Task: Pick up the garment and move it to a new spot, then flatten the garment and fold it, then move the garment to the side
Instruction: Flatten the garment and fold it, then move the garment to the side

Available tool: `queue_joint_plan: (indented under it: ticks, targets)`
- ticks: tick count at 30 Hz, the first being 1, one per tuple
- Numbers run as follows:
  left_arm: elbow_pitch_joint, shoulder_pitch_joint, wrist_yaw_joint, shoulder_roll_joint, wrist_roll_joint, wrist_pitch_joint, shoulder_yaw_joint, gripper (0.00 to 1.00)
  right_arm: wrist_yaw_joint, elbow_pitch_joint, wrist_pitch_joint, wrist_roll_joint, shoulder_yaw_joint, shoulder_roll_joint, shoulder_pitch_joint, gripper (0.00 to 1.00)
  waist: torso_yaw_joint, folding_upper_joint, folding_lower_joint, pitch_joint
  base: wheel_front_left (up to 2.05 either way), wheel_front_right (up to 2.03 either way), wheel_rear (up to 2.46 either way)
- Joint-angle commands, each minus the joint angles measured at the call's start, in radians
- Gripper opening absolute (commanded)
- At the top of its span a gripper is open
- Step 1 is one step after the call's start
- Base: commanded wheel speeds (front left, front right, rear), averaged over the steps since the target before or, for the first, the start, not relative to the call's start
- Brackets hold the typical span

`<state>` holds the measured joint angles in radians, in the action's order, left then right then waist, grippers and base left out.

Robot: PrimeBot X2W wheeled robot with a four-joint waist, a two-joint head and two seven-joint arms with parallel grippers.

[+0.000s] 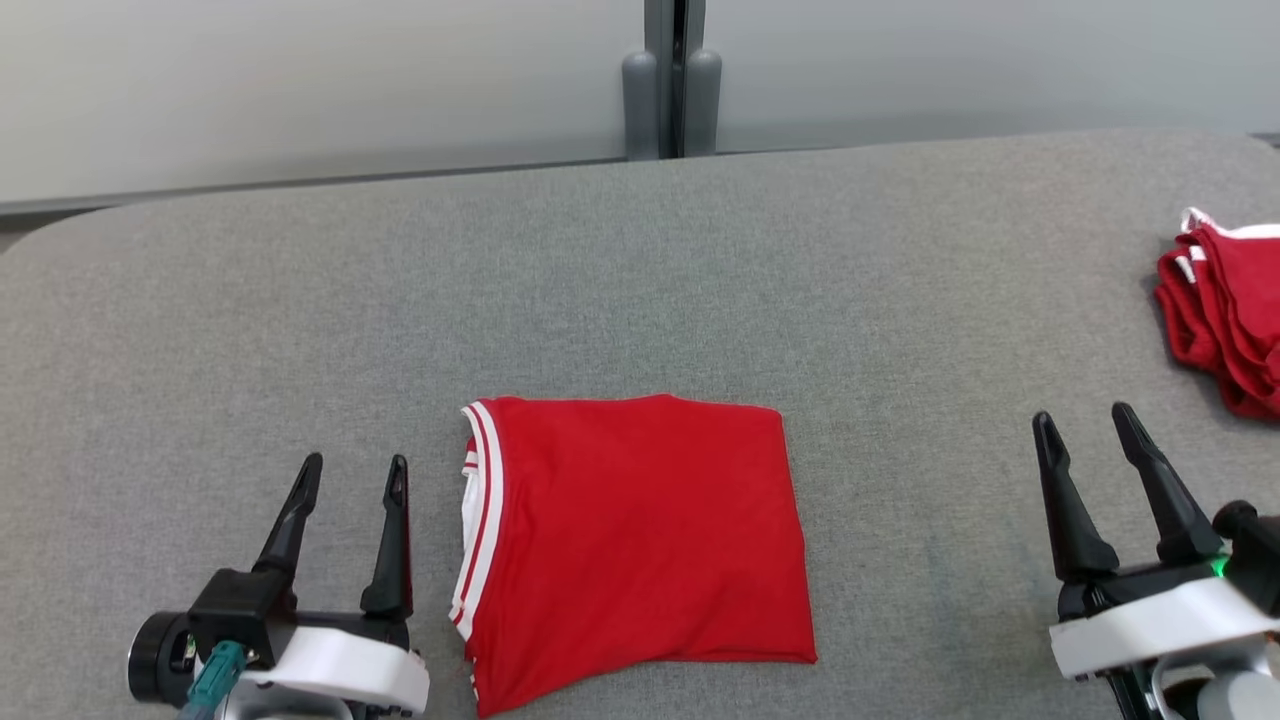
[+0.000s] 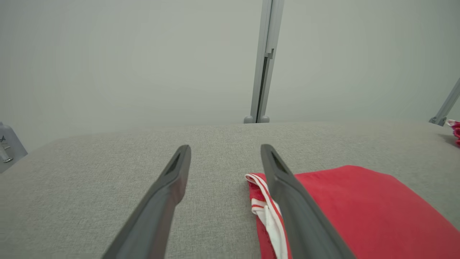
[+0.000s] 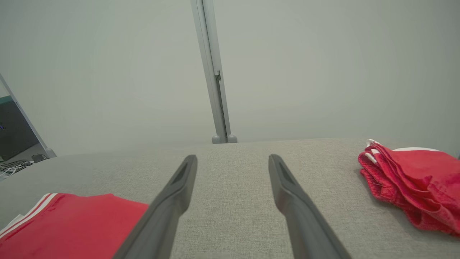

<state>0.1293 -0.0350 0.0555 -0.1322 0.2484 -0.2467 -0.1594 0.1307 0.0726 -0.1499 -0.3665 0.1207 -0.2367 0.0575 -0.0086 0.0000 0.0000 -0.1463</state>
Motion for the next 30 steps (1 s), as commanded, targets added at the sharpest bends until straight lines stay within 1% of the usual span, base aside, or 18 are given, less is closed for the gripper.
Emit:
queue_joint_plan:
  ticks: [1, 14, 21, 30]
  targets:
    - [-0.004, 0.015, 0.007, -0.009, 0.007, 0.006, 0.004, 1.0, 0.0, -0.013, 0.01, 0.01, -0.007, 0.003, -0.02, 1.0, -0.002, 0.0, 0.0, 0.022, 0.0, 0.0, 0.0]
    - [-0.014, 0.138, -0.003, -0.064, 0.038, 0.032, 0.026, 1.0, 0.0, -0.088, 0.099, 0.072, -0.059, 0.044, -0.174, 1.0, 0.017, 0.0, 0.0, 0.15, 0.0, 0.0, 0.0]
    - [-0.012, 0.16, -0.017, -0.08, 0.059, 0.031, 0.031, 1.0, 0.0, -0.131, 0.13, 0.085, -0.079, 0.055, -0.229, 1.0, 0.031, 0.0, 0.0, 0.176, 0.0, 0.0, 0.0]
    - [-0.003, 0.167, -0.027, -0.092, 0.071, 0.037, 0.027, 1.0, 0.0, -0.151, 0.154, 0.089, -0.088, 0.059, -0.237, 1.0, 0.031, 0.0, 0.0, 0.181, 0.0, 0.0, 0.0]
